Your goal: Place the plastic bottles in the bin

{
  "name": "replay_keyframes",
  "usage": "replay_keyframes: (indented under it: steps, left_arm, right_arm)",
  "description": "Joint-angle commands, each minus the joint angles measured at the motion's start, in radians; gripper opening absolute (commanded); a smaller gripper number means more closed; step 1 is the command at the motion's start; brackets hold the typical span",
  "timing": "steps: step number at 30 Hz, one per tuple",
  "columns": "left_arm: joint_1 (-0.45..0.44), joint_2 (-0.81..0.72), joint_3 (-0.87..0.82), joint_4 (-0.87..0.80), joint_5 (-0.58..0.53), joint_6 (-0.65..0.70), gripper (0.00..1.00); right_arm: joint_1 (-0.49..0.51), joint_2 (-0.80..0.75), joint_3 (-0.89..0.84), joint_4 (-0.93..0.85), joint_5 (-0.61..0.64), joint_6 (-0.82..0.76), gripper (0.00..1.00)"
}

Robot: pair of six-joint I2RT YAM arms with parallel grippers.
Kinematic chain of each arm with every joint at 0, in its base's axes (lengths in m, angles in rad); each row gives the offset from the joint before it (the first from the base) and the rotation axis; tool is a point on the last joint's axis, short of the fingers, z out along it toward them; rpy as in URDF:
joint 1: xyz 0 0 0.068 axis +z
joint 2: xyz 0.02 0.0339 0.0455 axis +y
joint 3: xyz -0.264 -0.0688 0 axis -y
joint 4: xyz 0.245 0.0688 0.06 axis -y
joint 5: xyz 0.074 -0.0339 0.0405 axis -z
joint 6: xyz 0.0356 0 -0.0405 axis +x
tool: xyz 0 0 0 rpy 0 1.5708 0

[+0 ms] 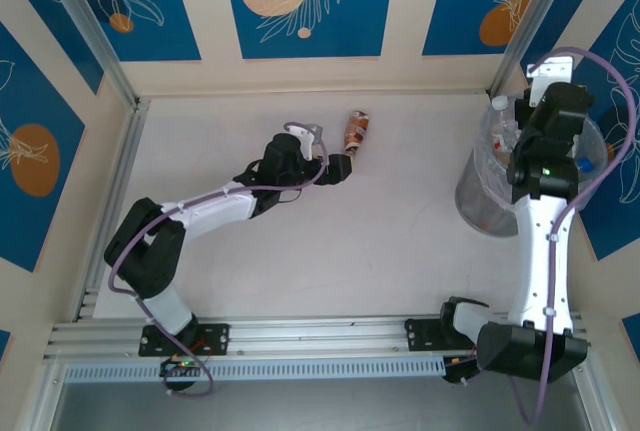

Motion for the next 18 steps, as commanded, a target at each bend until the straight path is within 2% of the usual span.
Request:
replay_keyframes:
  steps: [1,5,8,10,14,18]
  left_arm:
    - [0.012,0.016,0.031,-0.004,0.036,-0.022,1.00]
    - [0.013,0.013,0.020,0.002,0.033,-0.029,0.99]
    - [0.013,0.005,0.008,0.000,0.025,-0.030,1.00]
    - [0.013,-0.003,0.000,-0.001,0.017,-0.028,1.00]
    - [0.012,-0.005,0.003,-0.016,0.015,-0.027,1.00]
    - [0.013,-0.002,0.009,-0.027,0.023,-0.028,1.00]
  right_arm:
    - [0.023,0.011,-0.032,0.157,0.106,-0.153,0.33]
    - [0.056,0.029,-0.064,0.233,0.111,-0.227,0.35]
    - [0.082,0.038,-0.095,0.273,0.132,-0.307,0.48]
    - [0.102,0.037,-0.133,0.307,0.162,-0.342,0.50]
    - [0.122,-0.014,-0.231,0.371,0.176,-0.285,0.46]
    - [0.084,-0.059,-0.286,0.375,0.146,-0.183,0.46]
